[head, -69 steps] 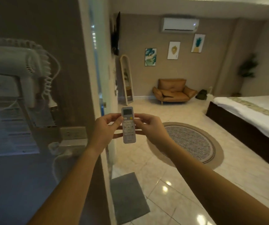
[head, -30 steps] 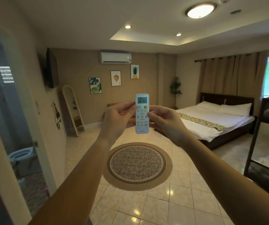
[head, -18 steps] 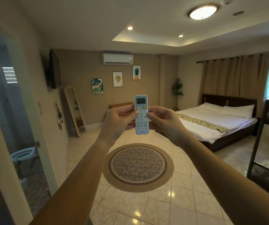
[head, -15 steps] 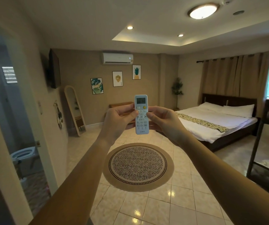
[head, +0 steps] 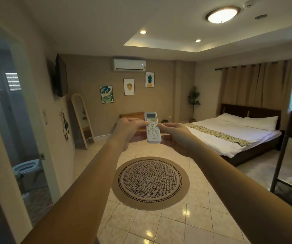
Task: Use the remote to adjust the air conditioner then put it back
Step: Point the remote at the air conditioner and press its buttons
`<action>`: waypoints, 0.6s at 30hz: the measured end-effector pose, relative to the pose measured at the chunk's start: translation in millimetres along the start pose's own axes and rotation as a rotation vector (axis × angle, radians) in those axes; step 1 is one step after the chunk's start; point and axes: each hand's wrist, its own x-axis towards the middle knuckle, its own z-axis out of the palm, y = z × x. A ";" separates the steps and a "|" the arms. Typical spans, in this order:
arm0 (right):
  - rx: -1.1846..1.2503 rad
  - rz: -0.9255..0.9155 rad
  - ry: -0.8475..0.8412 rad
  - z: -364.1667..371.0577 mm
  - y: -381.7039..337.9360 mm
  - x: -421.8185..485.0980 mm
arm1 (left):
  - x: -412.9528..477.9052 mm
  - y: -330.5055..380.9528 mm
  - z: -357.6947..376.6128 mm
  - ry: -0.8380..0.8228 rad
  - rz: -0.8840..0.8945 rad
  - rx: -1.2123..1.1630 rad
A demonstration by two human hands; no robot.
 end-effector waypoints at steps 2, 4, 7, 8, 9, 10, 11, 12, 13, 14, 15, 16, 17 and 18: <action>-0.013 0.039 0.021 3.1 -4.3 8.1 | 5.7 3.2 -1.7 0.014 -0.056 -0.025; -0.026 0.064 0.039 6.7 -9.1 15.3 | 10.7 7.6 -3.4 0.023 -0.103 -0.067; -0.014 0.096 0.073 13.2 -16.8 23.2 | 15.2 15.3 -6.1 0.029 -0.137 -0.093; -0.012 0.102 0.081 15.0 -19.2 25.4 | 16.1 17.6 -6.8 0.027 -0.149 -0.094; -0.011 0.104 0.084 16.2 -21.0 27.8 | 17.5 19.4 -7.9 0.026 -0.161 -0.088; -0.012 0.105 0.083 17.2 -22.4 30.0 | 19.0 21.0 -8.9 0.028 -0.169 -0.081; -0.013 0.107 0.082 18.1 -23.6 31.9 | 21.1 21.9 -10.2 0.033 -0.174 -0.075; -0.013 0.107 0.083 18.6 -24.0 34.0 | 22.8 22.3 -11.2 0.037 -0.178 -0.072; -0.013 0.106 0.086 19.2 -24.1 36.0 | 24.2 22.6 -12.0 0.040 -0.181 -0.071; -0.016 0.104 0.092 19.6 -24.1 38.1 | 24.7 23.3 -12.4 0.043 -0.184 -0.072; -0.021 0.103 0.099 20.1 -24.2 39.5 | 25.3 23.7 -12.6 0.046 -0.185 -0.074; -0.027 0.105 0.105 20.4 -24.4 40.9 | 25.7 23.9 -12.5 0.048 -0.188 -0.079; -0.034 0.108 0.110 20.9 -24.8 41.6 | 26.0 23.9 -12.6 0.049 -0.192 -0.082; -0.041 0.113 0.114 20.9 -25.1 42.6 | 25.9 24.1 -12.5 0.049 -0.197 -0.078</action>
